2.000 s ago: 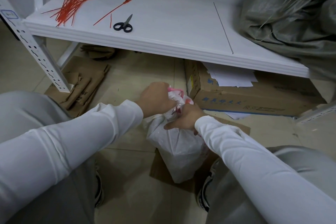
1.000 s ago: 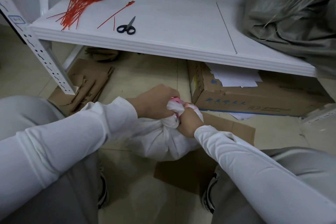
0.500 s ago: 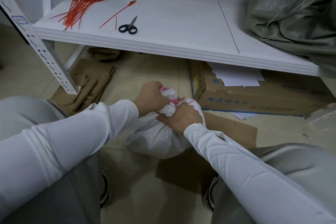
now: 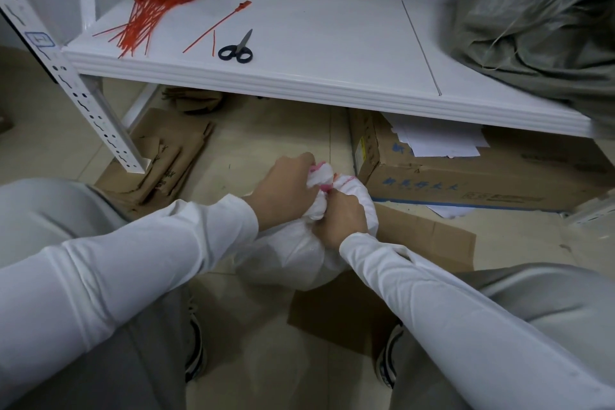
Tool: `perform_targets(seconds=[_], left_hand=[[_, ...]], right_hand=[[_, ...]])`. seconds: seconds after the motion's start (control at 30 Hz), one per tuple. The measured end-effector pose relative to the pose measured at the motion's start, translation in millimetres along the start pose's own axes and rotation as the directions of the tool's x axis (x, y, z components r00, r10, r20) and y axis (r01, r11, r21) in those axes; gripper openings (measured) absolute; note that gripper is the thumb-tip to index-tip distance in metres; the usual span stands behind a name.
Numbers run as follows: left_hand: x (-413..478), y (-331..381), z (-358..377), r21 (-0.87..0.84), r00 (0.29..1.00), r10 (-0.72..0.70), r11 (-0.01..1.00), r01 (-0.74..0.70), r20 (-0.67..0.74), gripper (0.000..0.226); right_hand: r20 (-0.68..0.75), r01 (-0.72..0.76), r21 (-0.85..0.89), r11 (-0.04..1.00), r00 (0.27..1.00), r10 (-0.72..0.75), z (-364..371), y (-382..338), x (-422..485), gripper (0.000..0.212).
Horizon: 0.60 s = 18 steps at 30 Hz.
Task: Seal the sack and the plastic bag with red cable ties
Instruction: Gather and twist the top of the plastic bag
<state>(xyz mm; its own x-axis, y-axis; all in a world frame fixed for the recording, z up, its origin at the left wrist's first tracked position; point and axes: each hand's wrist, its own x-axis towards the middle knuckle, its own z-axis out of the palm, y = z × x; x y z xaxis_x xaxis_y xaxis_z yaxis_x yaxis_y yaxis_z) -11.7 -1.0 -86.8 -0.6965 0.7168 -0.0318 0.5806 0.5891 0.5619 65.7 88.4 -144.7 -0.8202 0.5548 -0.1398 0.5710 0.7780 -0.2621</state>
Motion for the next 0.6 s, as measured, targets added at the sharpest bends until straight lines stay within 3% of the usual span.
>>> perform_targets(seconds=[0.17, 0.33, 0.47, 0.53, 0.6], left_hand=[[-5, 3, -6, 0.169, 0.968, 0.233, 0.954, -0.247, 0.096, 0.024], [-15, 6, 0, 0.223, 0.931, 0.297, 0.913, -0.343, 0.213, 0.030], [-6, 7, 3, 0.307, 0.912, 0.322, 0.867, -0.391, 0.253, 0.038], [0, 6, 2, 0.316, 0.915, 0.297, 0.871, -0.377, 0.273, 0.038], [4, 3, 2, 0.317, 0.918, 0.300, 0.872, -0.374, 0.259, 0.038]], right_hand=[[0.143, 0.067, 0.036, 0.997, 0.987, -0.071, -8, 11, 11, 0.033], [0.218, 0.184, 0.023, 0.983, 0.958, -0.185, -10, 23, 9, 0.032], [0.218, 0.184, 0.002, 0.983, 0.959, -0.180, -18, 24, 11, 0.034], [0.266, 0.139, 0.059, 0.989, 0.952, -0.150, -25, 22, 13, 0.048], [0.255, 0.108, 0.165, 0.980, 0.955, -0.148, -36, 20, 12, 0.077]])
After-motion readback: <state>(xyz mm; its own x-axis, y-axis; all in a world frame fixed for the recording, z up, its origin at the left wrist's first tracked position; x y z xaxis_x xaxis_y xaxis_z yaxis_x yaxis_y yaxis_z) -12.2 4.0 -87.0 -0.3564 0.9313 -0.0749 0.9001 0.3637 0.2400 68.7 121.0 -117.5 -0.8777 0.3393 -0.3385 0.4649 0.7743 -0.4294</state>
